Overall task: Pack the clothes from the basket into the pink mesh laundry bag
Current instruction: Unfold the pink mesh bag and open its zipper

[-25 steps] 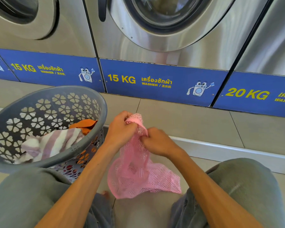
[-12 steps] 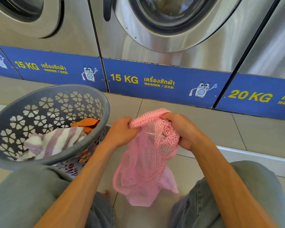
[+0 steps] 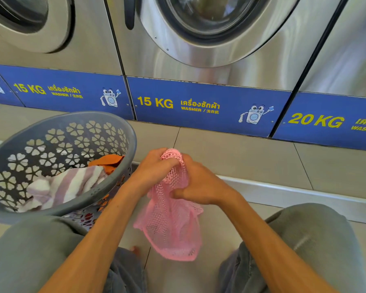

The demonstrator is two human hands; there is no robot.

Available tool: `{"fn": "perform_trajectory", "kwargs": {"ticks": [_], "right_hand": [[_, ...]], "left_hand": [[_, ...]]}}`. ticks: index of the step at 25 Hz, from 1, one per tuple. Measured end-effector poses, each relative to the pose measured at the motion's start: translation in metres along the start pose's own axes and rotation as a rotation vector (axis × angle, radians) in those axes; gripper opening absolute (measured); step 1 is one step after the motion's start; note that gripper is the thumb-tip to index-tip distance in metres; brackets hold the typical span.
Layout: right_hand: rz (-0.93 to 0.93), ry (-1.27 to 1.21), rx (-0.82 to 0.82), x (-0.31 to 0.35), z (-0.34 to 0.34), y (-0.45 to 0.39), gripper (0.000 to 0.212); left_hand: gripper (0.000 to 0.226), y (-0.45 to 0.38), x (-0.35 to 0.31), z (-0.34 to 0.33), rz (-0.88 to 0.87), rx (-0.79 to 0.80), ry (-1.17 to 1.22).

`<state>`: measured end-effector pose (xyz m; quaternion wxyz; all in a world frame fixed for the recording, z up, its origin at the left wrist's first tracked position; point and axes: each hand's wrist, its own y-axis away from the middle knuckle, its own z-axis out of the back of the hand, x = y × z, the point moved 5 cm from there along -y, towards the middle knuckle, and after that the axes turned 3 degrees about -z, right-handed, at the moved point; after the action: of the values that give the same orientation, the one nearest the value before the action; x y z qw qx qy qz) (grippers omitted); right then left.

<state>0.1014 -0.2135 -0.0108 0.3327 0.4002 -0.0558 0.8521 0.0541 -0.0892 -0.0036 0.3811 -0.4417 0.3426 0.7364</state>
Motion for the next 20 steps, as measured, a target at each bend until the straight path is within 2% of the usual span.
{"fn": "perform_trajectory", "kwargs": {"ticks": [2,4,6,7,11,15,16,18,19,20], "right_hand": [[0.001,0.081,-0.032,0.000,-0.004,-0.003,0.057],[-0.028,0.100,-0.088,-0.001,0.004,-0.007,0.012],[-0.088,0.056,-0.147,-0.003,0.019,-0.007,0.033],[-0.121,0.007,-0.168,-0.005,0.027,-0.006,0.036],[-0.178,-0.163,-0.235,-0.012,0.046,-0.002,0.027],[-0.321,-0.503,-0.203,-0.024,0.042,-0.005,0.029],[-0.331,-0.530,-0.189,-0.023,0.041,-0.005,0.029],[-0.337,-0.552,-0.151,-0.024,0.039,-0.008,0.027],[-0.339,-0.553,-0.126,-0.023,0.037,-0.008,0.026],[-0.338,-0.546,-0.094,-0.021,0.035,-0.007,0.025]], "left_hand": [[0.025,0.001,-0.001,0.001,-0.008,0.033,0.025],[0.029,0.000,0.000,0.004,-0.005,0.035,0.036],[0.026,-0.002,0.001,0.010,-0.030,-0.029,0.035],[0.024,-0.004,0.002,0.015,-0.043,-0.077,0.038],[0.033,-0.014,0.014,0.026,-0.045,-0.146,0.038],[0.047,-0.016,0.017,0.021,-0.109,-0.166,-0.208],[0.059,-0.014,0.017,0.017,-0.115,-0.090,-0.236],[0.091,-0.005,0.017,-0.003,-0.114,0.237,-0.263],[0.099,0.002,0.019,-0.014,-0.119,0.386,-0.297],[0.096,0.005,0.021,-0.024,-0.149,0.457,-0.357]]}}
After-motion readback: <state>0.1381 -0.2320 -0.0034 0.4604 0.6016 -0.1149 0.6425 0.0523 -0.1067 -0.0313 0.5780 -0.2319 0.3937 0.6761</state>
